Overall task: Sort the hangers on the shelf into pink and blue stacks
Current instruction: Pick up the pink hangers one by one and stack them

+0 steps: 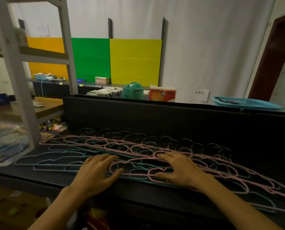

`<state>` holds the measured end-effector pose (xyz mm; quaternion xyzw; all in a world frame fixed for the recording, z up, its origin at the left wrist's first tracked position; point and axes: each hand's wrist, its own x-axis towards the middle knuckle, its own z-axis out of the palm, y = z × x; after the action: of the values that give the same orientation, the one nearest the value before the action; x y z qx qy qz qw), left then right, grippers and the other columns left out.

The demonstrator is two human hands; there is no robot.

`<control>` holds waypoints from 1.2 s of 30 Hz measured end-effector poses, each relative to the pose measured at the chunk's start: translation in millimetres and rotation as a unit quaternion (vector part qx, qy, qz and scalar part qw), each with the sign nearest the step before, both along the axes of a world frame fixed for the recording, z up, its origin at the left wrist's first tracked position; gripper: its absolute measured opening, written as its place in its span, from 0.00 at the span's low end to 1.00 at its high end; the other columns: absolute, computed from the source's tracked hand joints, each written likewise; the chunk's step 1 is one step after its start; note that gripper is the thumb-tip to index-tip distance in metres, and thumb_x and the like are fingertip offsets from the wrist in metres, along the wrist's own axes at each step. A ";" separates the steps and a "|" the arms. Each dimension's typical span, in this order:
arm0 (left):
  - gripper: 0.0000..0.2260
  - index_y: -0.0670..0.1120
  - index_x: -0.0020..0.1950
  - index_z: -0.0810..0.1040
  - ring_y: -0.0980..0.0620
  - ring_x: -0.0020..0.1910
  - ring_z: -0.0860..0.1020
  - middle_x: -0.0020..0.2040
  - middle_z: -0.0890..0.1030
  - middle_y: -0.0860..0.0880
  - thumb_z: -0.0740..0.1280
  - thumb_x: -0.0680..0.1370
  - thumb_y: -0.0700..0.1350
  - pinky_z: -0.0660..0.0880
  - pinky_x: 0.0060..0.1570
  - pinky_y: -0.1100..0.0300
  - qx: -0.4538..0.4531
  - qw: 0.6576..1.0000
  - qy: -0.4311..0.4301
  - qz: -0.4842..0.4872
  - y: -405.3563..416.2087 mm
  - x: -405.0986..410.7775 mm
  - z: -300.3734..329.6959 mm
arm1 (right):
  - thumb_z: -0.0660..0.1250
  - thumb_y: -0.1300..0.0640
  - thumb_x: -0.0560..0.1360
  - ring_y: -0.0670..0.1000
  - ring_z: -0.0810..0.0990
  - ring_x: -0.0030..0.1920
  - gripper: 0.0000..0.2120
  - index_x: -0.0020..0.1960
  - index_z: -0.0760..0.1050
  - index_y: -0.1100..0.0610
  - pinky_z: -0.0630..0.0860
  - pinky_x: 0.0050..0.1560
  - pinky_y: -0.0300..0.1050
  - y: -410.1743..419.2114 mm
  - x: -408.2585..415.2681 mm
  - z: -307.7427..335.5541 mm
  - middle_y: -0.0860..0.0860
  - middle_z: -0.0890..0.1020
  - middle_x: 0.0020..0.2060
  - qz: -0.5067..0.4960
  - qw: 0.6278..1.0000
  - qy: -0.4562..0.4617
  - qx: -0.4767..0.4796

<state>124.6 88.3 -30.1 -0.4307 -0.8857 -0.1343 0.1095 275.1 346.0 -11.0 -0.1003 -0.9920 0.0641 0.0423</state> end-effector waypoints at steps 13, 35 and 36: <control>0.39 0.56 0.70 0.68 0.54 0.68 0.68 0.70 0.71 0.54 0.40 0.69 0.74 0.62 0.67 0.55 0.020 0.996 0.033 -0.082 43.2 -47.9 1.8 | 0.68 0.33 0.68 0.45 0.64 0.69 0.40 0.75 0.58 0.45 0.61 0.70 0.44 -4.6 -10.4 -3.3 0.45 0.67 0.71 -0.001 0.999 0.046 -0.022; 0.36 0.55 0.70 0.68 0.53 0.66 0.70 0.68 0.71 0.54 0.46 0.70 0.74 0.68 0.64 0.54 0.007 0.963 -0.051 -0.265 86.6 37.9 -6.8 | 0.63 0.33 0.61 0.47 0.66 0.67 0.43 0.73 0.66 0.48 0.63 0.67 0.42 -63.4 187.1 -14.3 0.46 0.71 0.66 -0.279 0.951 0.133 0.018; 0.36 0.55 0.70 0.68 0.53 0.66 0.70 0.68 0.71 0.53 0.47 0.70 0.74 0.68 0.64 0.53 0.007 0.961 -0.054 -0.270 90.0 44.6 -10.4 | 0.62 0.32 0.61 0.48 0.67 0.66 0.43 0.72 0.66 0.48 0.64 0.67 0.44 -67.1 196.1 -18.1 0.46 0.71 0.66 -0.286 0.949 0.129 0.021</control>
<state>169.2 178.3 -40.5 -0.6448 -0.7405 -0.1881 0.0240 471.3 279.0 -29.2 -0.3700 -0.9087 0.0411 0.1889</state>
